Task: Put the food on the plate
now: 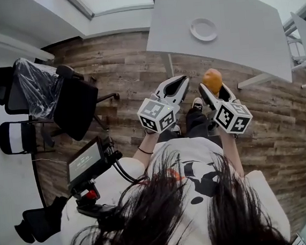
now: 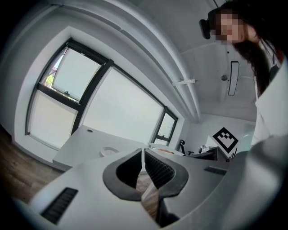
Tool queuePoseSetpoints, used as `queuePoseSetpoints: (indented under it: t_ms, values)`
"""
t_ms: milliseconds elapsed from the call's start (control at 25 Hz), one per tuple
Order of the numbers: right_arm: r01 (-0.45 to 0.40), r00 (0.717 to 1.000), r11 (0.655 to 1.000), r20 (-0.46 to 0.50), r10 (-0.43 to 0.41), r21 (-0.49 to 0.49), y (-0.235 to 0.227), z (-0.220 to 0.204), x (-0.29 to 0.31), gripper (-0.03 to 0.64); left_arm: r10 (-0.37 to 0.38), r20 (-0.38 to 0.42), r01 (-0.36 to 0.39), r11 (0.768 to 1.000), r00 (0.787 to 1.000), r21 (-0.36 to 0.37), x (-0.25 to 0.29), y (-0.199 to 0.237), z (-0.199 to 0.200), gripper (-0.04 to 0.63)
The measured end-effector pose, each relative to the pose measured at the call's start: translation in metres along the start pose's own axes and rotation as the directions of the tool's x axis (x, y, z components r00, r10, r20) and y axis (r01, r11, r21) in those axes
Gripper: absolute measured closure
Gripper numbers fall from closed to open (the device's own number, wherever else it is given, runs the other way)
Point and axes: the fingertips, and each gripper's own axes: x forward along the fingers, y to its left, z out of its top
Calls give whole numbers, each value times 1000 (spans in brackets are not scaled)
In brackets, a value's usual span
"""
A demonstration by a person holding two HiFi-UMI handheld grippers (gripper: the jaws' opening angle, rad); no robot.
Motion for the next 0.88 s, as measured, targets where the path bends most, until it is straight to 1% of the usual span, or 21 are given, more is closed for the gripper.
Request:
queuePoseSetpoints:
  t_ms: [240,360,480,680,880]
  values:
    - [-32,999,999,-20,32,-18,-30,38,33,252,23,10,-23,1000,1000,8,57,19,18,589]
    - [-45,999,999,-11,45,-22,-49,67,51,252,28,16,-28,999,999,17,90,26,30,589]
    - [-59,998,998,-10,59,-22,-62,87,65,252,37,11,-37,999,999,22,113,31,36,589]
    - [-90,995,996,-44,89,-20,-86,101,86,252,56,1,-56,998,998,33,152,37,42,589]
    - [-128,989,992,-76,127,-14,-103,109,102,252,91,-9,-90,995,996,35,175,44,39,589]
